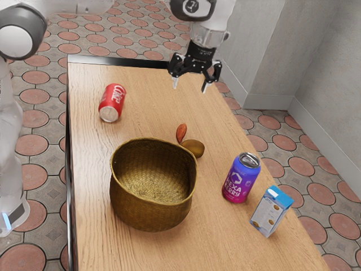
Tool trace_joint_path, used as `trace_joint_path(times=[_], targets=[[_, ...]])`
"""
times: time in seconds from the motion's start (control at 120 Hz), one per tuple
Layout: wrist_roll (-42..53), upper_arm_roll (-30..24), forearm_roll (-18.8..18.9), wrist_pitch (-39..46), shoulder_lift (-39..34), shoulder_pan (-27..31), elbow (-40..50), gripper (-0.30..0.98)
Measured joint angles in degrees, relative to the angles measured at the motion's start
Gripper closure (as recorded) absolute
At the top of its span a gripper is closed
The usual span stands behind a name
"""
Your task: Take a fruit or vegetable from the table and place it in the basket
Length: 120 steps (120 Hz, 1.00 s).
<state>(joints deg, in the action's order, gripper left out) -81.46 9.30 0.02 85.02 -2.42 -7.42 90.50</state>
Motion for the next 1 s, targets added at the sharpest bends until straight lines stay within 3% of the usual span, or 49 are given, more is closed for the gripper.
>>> trace_joint_path(times=[0.058,0.117,0.233,0.358,0.492,1.0], targets=[[3.7,-6.6,0.4,3.1,-0.2,5.1,3.3,0.00],[7.3,-8.7,0.1,5.5,1.1,6.2,4.1,0.00],[13.6,-4.1,-1.2,11.2,-2.1,0.6,11.8,0.00],[19.1,-3.3,-1.6,16.4,-5.4,7.8,18.1,0.00],[23.9,-3.2,-1.9,20.9,-7.5,8.1,23.1,0.00],[36.2,-2.8,-5.9,26.3,-2.9,15.1,23.5,0.00]])
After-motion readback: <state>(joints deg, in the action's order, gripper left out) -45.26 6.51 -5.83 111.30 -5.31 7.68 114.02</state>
